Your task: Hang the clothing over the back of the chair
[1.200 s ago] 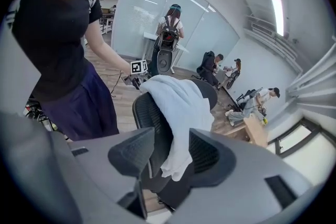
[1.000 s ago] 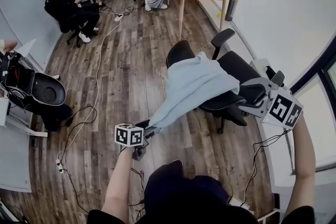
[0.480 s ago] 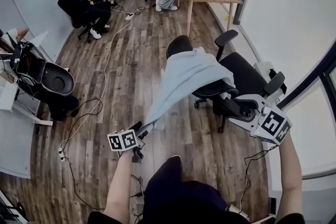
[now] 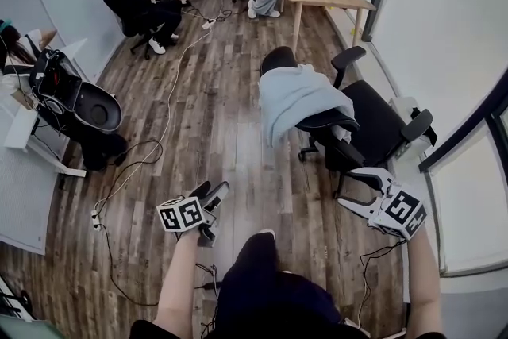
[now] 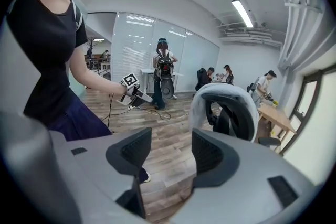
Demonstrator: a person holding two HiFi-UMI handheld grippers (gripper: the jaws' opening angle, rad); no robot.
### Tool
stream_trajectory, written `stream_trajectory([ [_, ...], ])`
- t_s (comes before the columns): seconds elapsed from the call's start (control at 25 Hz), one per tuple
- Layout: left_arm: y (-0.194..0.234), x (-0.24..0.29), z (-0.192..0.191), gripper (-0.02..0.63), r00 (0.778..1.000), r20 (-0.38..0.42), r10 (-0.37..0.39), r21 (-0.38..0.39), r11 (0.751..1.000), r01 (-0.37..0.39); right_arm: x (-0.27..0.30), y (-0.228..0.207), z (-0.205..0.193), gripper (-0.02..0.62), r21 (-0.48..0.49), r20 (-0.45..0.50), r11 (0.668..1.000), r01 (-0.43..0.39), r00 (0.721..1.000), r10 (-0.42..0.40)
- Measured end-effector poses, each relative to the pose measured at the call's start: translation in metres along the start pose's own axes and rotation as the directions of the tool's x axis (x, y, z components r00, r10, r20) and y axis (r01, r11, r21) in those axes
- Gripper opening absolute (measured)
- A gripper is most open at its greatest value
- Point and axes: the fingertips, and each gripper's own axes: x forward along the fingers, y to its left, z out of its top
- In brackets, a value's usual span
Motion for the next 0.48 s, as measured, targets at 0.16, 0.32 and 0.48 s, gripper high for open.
stream_trajectory([
  [0.16, -0.014, -0.012, -0.024, 0.299, 0.999, -0.038, -0.017, 0.045, 0.999, 0.019, 0.003, 0.019, -0.012, 0.224, 0.06, 0.018, 0.998, 0.016, 1.0, -0.017],
  [0.32, -0.043, -0.02, -0.047, 0.299, 0.994, -0.083, -0.066, 0.103, 0.992, 0.074, 0.003, 0.038, -0.027, 0.224, 0.148, 0.03, 0.988, 0.036, 0.999, -0.041],
  [0.48, -0.076, -0.023, -0.059, 0.299, 0.986, -0.106, -0.129, 0.159, 0.977, 0.145, 0.003, 0.048, -0.033, 0.224, 0.215, 0.046, 0.972, 0.095, 0.993, -0.108],
])
